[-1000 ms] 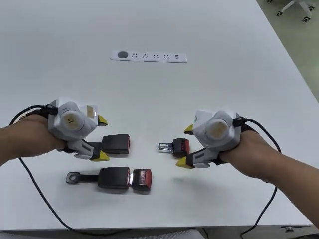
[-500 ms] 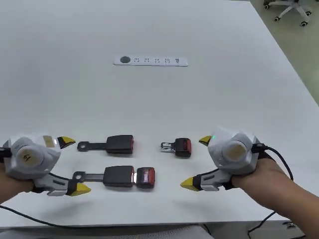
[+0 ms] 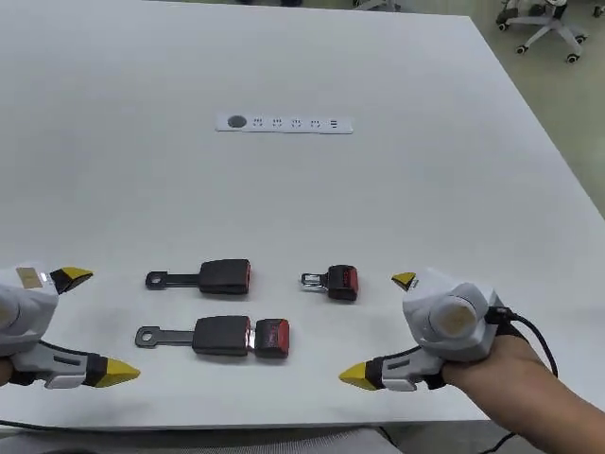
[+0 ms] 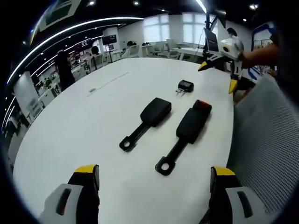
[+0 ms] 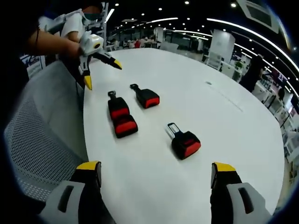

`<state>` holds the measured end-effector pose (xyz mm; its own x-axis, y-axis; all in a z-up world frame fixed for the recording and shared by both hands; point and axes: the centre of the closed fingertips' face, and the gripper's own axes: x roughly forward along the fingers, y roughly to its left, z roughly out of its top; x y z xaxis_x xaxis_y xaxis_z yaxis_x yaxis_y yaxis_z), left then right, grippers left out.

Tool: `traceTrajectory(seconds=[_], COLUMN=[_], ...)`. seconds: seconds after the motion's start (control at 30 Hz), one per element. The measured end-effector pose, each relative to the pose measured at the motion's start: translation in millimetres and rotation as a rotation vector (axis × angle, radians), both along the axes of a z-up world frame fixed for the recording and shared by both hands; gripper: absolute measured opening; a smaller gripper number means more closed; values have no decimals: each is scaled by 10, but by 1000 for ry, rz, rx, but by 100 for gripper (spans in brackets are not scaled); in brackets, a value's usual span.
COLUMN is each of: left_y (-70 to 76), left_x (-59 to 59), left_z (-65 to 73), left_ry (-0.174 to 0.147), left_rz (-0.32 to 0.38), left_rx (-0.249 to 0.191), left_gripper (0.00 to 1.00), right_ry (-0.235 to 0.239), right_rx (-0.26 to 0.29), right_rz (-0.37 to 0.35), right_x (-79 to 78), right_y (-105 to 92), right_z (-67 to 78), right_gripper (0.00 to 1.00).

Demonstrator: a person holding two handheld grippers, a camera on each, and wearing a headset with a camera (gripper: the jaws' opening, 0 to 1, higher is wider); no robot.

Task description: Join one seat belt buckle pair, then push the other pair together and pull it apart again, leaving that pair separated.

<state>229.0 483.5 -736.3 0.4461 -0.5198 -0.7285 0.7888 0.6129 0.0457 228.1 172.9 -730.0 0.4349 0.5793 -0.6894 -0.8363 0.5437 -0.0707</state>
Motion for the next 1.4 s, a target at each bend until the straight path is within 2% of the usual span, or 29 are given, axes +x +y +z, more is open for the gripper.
traceTrajectory(seconds=[0.1, 0.2, 0.5, 0.6, 0.7, 0.93, 1.07, 1.3, 1.37, 1.4], left_y=[-45, -92, 28, 68, 82, -44, 14, 10, -46, -66], left_x=[-75, -135, -160, -138, -112, -247, -228, -230, -267, -289], left_z=[-25, -17, 33, 94, 135, 146, 117, 115, 92, 75], left_ry=[14, 15, 7, -13, -27, -29, -30, -31, -25, -20], left_rz=[3, 9, 89, 121, 153, 126, 119, 129, 117, 101], left_rx=[-4, -9, -45, -47, -74, -68, -64, -64, -74, -60], left_gripper=[100, 100, 100, 100, 100, 100, 100, 100, 100, 100], right_ry=[13, 0, -6, 0, -4, -4, -2, 3, 10, 12], right_rx=[1, 11, 33, 37, 24, 19, 20, 27, 28, 27], right_rz=[-22, -28, -54, -64, -54, -75, -66, -63, -63, -62], right_x=[-19, -28, -84, -108, -126, -114, -147, -168, -196, -200], right_y=[-8, 7, -17, -34, -66, -125, -55, -10, 5, 4], right_z=[-23, 16, 49, 41, 21, 12, -1, -8, -19, -30], right_gripper=[99, 99, 99, 99, 99, 99, 99, 99, 99, 99])
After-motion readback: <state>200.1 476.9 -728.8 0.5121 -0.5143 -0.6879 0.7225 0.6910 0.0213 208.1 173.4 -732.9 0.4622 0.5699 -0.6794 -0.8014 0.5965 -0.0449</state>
